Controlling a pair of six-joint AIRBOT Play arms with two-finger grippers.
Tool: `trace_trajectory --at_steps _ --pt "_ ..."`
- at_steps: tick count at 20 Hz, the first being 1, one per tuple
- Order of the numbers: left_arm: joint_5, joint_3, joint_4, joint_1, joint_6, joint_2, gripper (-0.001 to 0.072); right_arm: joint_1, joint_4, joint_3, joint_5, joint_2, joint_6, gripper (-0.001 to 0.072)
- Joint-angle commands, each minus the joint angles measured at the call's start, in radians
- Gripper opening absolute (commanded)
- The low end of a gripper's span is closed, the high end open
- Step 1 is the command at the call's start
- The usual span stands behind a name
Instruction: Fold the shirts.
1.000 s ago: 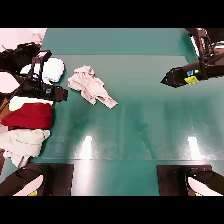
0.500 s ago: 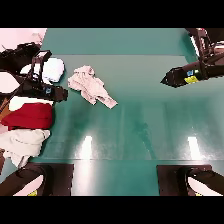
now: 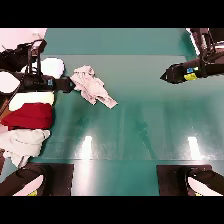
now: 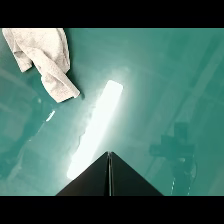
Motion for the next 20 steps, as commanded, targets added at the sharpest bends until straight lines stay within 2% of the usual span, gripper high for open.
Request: trace_trajectory --at_steps 1,5,9,12,13,15,16,17,18,20 --pt "0.255 -0.005 0.076 0.0 0.004 -0.052 0.0705 0.001 0.0 0.0 -0.006 0.0 0.0 0.0014" --pt "0.428 0.006 0.093 0.0 -0.009 -0.294 0.0705 0.002 0.001 0.0 -0.001 0.0 0.001 0.0014" --pt "0.338 0.196 0.058 0.0 -0.006 -0.583 0.0705 0.002 0.001 0.0 -0.001 0.0 0.001 0.0014" --pt "0.294 0.329 0.021 0.0 -0.006 -0.69 0.0704 0.001 0.0 0.0 -0.002 0.0 0.0 0.0014" --pt "0.305 0.345 0.007 0.0 -0.007 -0.696 0.0678 0.001 0.0 0.0 -0.002 0.0 0.001 0.0014" --pt "0.304 0.358 0.005 0.0 0.001 -0.695 0.0195 0.001 0.0 0.0 -0.003 0.0 0.001 0.0014" --pt "0.302 0.36 0.006 0.0 0.003 -0.695 0.0099 0.001 0.0 0.0 -0.007 0.0 0.001 0.0014" --pt "0.289 0.36 0.006 0.0 0.002 -0.695 0.0099 0.0 0.0 0.001 -0.01 0.001 0.001 0.0014" --pt "0.266 0.361 0.005 0.0 0.002 -0.691 0.0019 0.0 0.0 0.001 -0.01 0.002 0.0 0.0014" --pt "0.192 0.394 0.018 0.0 0.002 -0.662 0.0019 0.0 -0.001 0.002 -0.029 0.021 0.0 0.0014"
